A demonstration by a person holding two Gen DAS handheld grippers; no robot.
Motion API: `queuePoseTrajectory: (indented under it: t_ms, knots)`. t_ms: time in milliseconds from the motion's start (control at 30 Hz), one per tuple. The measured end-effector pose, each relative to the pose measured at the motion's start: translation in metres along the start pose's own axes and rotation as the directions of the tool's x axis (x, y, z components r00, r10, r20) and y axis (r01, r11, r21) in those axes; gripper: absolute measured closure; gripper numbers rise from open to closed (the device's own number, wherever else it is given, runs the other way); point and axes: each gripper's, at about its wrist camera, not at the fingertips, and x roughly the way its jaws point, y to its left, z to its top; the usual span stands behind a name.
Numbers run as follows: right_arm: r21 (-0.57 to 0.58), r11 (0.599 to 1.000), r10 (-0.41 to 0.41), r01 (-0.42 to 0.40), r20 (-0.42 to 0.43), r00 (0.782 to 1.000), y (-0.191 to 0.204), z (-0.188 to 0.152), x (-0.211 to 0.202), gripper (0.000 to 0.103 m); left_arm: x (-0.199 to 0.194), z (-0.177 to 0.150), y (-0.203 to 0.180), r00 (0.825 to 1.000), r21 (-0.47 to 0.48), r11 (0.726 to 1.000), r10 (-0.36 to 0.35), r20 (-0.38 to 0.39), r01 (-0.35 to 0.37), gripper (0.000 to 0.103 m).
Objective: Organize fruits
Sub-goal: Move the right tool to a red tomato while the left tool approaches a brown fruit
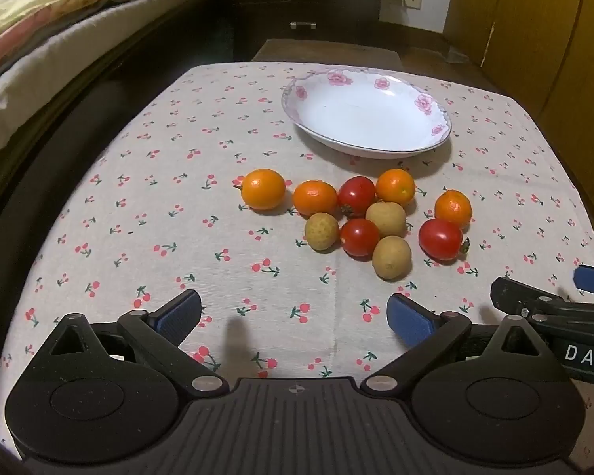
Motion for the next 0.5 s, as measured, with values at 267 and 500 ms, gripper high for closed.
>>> queuePoseTrajectory:
  t_ms: [267, 500]
  knots:
    - [0.004, 0.993, 0.120, -0.120, -0.020, 0.993, 0.006, 0.011, 0.013, 0.031, 0.004, 0.005, 0.006, 1.000, -0.014, 1.000, 0.015, -0.012, -0.015, 0.002]
    - [-0.044, 0.985, 0.166, -0.169, -0.050, 0.985, 0.015, 0.024, 0.031, 0.046, 0.007, 0.007, 0.009, 1.000, -0.001, 1.000, 0.026, -0.006, -0.026, 0.002]
